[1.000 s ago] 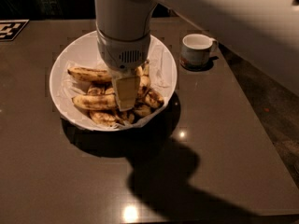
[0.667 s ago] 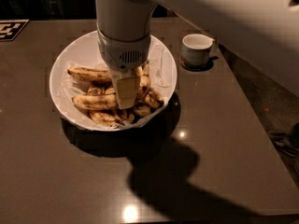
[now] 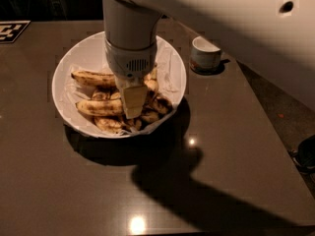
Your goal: Pick banana from white bowl
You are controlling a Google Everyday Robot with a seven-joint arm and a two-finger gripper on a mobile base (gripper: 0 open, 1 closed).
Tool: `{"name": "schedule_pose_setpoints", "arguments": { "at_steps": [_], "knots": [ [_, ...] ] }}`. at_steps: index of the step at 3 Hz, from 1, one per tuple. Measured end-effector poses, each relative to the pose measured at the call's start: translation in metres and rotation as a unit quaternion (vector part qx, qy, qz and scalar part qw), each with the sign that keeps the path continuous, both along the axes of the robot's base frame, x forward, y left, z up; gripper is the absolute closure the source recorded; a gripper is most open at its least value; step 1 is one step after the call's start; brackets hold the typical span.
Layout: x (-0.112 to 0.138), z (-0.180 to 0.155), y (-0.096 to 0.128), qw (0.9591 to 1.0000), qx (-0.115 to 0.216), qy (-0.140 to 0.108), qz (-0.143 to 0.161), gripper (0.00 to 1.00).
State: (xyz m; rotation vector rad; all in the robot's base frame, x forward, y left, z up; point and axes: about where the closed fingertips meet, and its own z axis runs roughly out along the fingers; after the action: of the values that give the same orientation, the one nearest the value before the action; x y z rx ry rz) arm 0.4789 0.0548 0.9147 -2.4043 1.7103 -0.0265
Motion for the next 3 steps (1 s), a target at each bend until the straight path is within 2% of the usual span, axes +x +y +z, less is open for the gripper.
{"name": "schedule_pose_setpoints", "arguments": {
  "at_steps": [2, 3],
  "knots": [
    [0.005, -0.026, 0.002, 0.9997, -0.005, 0.026, 0.003, 0.44],
    [0.003, -0.031, -0.003, 0.9998, -0.006, 0.02, -0.002, 0.63]
  ]
}}
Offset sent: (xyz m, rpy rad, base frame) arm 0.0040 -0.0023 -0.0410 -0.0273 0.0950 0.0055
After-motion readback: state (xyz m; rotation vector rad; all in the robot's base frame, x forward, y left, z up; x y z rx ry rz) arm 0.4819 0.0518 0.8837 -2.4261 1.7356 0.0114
